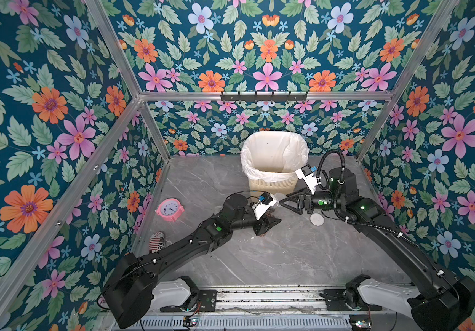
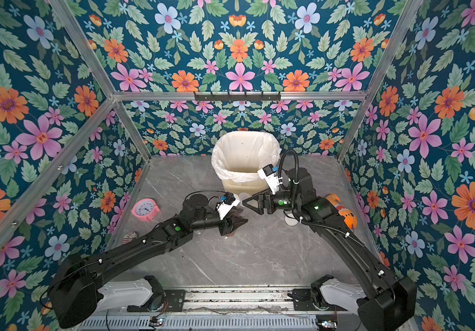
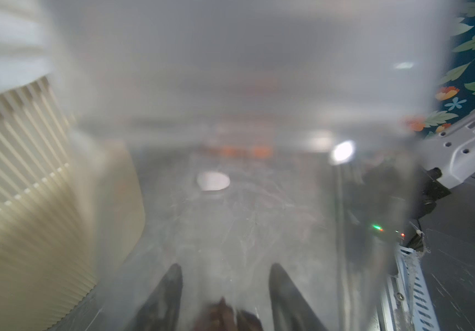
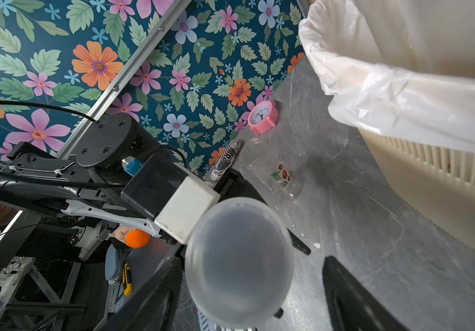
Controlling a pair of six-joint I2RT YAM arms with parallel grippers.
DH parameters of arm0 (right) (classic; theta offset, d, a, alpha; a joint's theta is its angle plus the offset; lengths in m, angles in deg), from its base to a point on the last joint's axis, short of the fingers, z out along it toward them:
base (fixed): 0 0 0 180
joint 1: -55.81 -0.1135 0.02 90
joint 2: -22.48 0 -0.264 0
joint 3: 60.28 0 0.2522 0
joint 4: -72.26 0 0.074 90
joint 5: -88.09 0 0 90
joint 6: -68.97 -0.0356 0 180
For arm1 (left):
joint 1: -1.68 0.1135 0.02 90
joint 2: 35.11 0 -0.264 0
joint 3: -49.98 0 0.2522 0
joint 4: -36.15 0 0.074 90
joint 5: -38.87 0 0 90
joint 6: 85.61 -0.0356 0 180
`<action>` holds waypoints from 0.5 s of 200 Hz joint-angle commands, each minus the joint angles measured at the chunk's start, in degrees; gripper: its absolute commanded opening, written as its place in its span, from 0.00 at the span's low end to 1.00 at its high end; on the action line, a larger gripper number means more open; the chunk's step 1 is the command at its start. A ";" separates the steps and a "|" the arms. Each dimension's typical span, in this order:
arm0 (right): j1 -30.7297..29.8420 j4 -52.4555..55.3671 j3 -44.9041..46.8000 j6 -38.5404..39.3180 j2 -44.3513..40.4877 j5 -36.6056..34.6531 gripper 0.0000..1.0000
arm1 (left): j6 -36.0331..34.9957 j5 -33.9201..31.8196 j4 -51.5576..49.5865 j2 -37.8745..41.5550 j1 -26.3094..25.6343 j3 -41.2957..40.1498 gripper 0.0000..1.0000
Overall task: Empty the moldy dried flower tea in the jars
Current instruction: Unscrew the lid from the jar.
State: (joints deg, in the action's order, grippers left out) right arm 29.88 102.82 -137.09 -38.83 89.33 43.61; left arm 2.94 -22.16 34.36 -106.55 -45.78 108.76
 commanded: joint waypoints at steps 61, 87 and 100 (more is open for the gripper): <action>-0.09 -0.93 0.16 0.89 1.45 2.42 0.60 | -0.56 10.32 3.83 0.57 -0.09 0.00 0.24; -0.11 -0.69 0.87 4.29 -0.18 6.94 0.49 | -0.88 15.95 3.01 0.86 0.09 0.38 0.25; -0.11 -0.61 1.62 6.80 -1.63 9.46 0.48 | -0.27 18.73 2.95 0.94 0.22 0.68 0.25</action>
State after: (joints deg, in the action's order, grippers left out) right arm 29.75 102.56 -136.41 -37.30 89.41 48.11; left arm 3.83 -14.75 33.81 -106.26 -45.52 108.56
